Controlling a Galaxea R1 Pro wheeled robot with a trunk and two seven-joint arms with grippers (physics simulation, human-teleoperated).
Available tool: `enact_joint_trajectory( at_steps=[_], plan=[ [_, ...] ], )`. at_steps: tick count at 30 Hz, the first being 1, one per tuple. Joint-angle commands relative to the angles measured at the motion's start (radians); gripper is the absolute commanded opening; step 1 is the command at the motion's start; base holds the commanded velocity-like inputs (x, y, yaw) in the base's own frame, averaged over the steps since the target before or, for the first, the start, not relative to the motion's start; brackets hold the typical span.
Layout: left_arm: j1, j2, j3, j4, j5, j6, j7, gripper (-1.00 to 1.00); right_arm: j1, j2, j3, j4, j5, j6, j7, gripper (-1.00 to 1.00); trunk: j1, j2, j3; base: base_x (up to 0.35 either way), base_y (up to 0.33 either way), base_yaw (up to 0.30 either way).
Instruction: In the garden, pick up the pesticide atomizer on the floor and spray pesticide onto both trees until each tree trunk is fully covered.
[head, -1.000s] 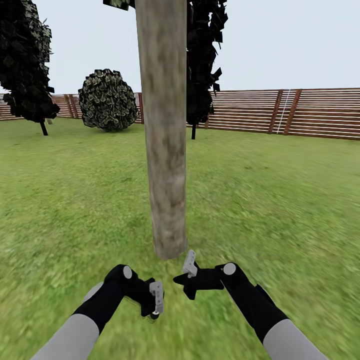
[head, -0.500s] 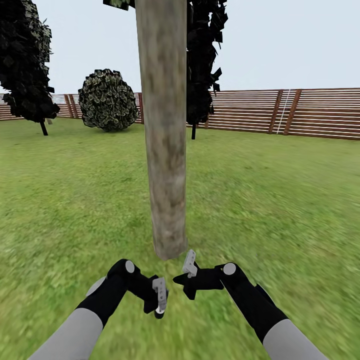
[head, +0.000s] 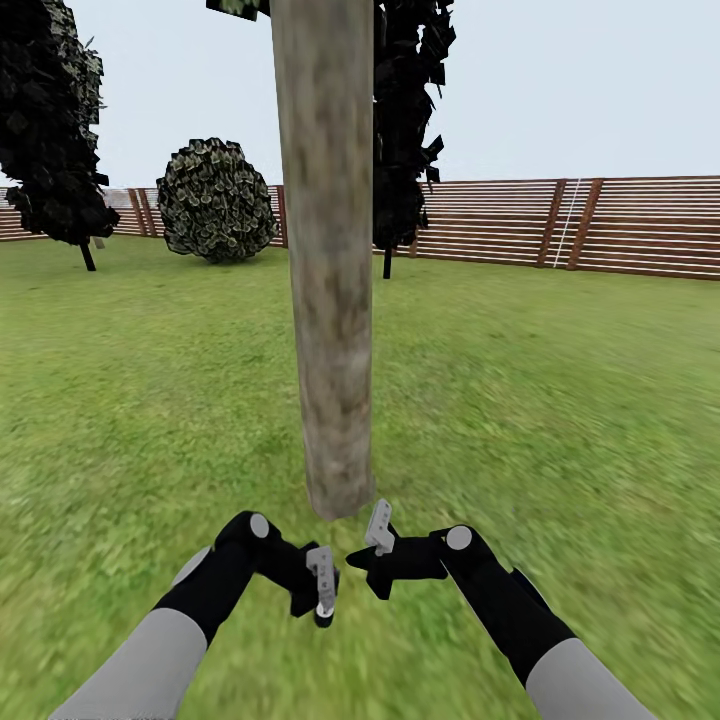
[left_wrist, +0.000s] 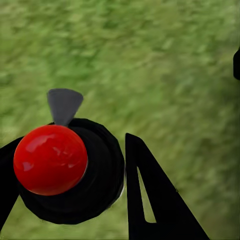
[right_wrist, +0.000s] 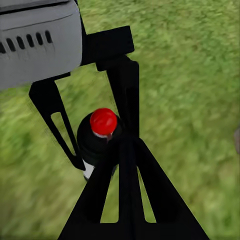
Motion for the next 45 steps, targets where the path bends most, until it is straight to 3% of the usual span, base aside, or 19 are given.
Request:
enact_joint_trajectory(
  at_steps=[1,7,31,37,45],
  plan=[
    [-0.001,0.0,0.0,0.0,0.004,0.0,0.0,-1.0,0.0,0.0,0.0,0.0,0.0,0.0,0.0,-1.0,0.0,0.0,0.0,0.0,0.0,0.0],
    [-0.001,0.0,0.0,0.001,0.041,-0.001,0.0,-1.0,0.0,0.0,0.0,-0.001,0.0,0.0,0.0,-1.0,0.0,0.0,0.0,0.0,0.0,0.0],
    [-0.003,-0.015,0.0,0.003,0.048,-0.003,-0.02,-1.0,0.0,0.0,0.0,-0.001,0.0,0.0,0.0,-1.0,0.0,0.0,0.0,0.0,0.0,0.0],
    [-0.024,-0.013,0.0,0.01,0.082,-0.004,-0.02,-1.0,0.0,0.0,0.0,-0.001,0.0,0.0,0.0,-1.0,0.0,0.0,0.0,0.0,0.0,0.0],
    [-0.029,-0.014,0.0,0.012,0.089,-0.007,-0.02,-1.0,0.0,0.0,0.0,-0.002,0.0,0.0,0.0,-1.0,0.0,0.0,0.0,0.0,0.0,0.0]
  ],
)
